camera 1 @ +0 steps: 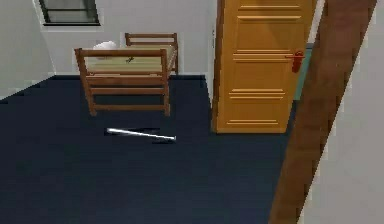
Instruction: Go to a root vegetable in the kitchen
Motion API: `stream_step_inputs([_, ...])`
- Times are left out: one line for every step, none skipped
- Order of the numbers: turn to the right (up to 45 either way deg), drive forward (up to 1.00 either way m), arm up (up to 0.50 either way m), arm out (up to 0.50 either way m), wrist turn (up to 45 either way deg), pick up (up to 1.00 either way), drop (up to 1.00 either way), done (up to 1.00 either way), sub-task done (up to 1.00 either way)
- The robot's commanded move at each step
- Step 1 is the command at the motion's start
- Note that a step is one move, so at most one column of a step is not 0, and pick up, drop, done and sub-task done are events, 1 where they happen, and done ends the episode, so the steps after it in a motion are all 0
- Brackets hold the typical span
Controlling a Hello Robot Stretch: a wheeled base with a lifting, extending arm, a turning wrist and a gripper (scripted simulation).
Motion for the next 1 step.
stream_step_inputs([0.0,0.8,0.0,0.0,0.0,0.0,0.0,0.0,0.0])
